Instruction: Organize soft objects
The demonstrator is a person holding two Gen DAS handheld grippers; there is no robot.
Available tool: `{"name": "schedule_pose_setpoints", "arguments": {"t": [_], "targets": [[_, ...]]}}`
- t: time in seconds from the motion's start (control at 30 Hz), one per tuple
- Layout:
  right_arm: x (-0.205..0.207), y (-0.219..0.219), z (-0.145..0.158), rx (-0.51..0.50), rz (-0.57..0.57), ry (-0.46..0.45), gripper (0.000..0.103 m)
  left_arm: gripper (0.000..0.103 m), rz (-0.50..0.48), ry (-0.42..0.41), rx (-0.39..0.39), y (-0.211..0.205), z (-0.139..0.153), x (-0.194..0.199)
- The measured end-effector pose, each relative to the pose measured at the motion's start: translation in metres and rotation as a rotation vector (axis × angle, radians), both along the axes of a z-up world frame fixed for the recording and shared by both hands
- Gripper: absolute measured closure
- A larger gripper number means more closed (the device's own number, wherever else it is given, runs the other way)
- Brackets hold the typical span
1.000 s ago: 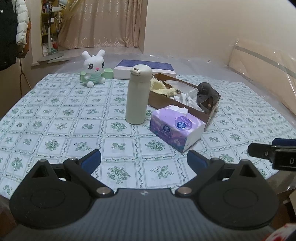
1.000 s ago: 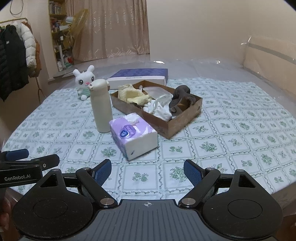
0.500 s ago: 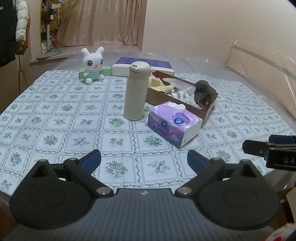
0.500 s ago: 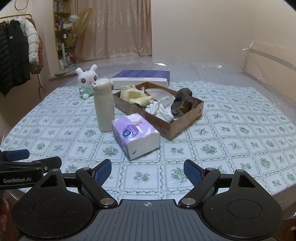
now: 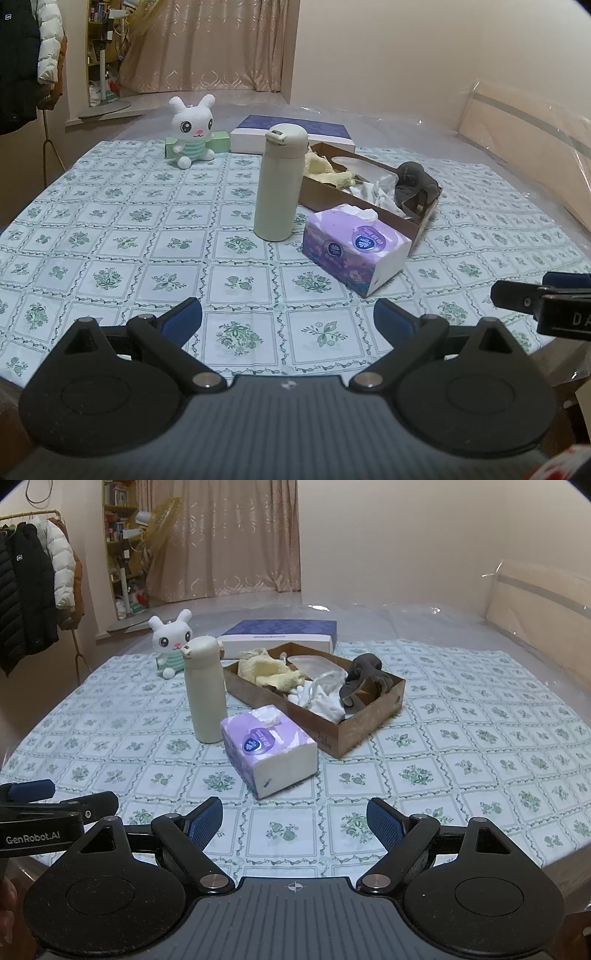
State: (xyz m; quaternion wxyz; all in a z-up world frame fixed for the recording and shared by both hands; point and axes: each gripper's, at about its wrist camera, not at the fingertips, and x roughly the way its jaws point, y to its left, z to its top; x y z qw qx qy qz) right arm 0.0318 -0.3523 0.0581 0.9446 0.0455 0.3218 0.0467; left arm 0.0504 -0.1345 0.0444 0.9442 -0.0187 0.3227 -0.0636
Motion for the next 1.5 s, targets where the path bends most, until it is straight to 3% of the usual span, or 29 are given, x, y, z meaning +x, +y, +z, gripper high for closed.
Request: {"name": "schedule_pose_setpoints", "arguments": {"t": [1.5], "targets": [[0.0008,0.0028,-0.0004,-0.001,0.001,0.0,0.018,0.004,-0.002,-0.002,-0.001,0.0012,0.0001,-0.0014]]}}
